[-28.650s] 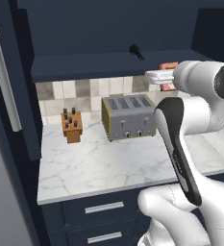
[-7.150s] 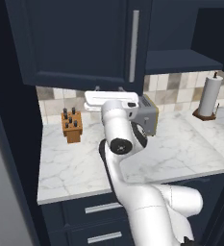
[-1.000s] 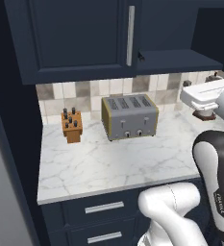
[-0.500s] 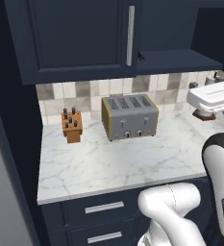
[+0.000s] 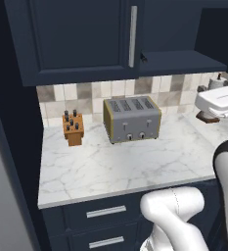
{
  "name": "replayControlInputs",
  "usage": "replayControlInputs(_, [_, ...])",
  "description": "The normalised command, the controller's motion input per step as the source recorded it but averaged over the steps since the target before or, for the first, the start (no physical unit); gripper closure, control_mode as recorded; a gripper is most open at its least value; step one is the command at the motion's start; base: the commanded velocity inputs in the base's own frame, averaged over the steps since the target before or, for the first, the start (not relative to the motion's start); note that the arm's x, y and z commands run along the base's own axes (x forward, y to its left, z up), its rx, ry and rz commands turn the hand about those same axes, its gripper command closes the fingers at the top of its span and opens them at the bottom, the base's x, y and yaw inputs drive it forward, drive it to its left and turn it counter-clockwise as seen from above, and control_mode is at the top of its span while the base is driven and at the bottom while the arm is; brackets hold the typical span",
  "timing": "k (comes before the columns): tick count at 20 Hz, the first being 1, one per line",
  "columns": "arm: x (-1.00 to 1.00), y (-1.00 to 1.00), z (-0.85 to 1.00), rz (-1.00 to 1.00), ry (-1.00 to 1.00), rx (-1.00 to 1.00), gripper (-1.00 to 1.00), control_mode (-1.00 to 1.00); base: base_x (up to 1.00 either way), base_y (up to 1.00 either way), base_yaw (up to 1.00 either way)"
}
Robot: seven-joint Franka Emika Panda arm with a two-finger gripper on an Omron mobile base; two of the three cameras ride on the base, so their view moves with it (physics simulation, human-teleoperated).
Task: Pick up the bar soap and dish brush from the sink, and place them back in the cabinet, and close the cabinet doors.
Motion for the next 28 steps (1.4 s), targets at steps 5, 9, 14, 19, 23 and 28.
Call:
replayControlInputs(5, [-0.11,0.0,-0.01,0.0,0.01,0.0,-1.0,-1.0,0.0,0.0,0.0])
replayControlInputs(9, [-0.2,0.0,0.0,0.0,0.0,0.0,-1.0,-1.0,0.0,0.0,0.0])
replayControlInputs(14, [-0.26,0.0,-0.01,0.0,0.0,0.0,-1.0,-1.0,0.0,0.0,0.0])
replayControlInputs(19, [-0.25,0.0,-0.02,0.0,0.0,0.0,-1.0,-1.0,0.0,0.0,0.0])
replayControlInputs(23, [-0.21,0.0,0.0,0.0,0.0,0.0,-1.0,-1.0,0.0,0.0,0.0])
replayControlInputs(28, [-0.24,0.0,0.0,0.0,0.0,0.0,-1.0,-1.0,0.0,0.0,0.0])
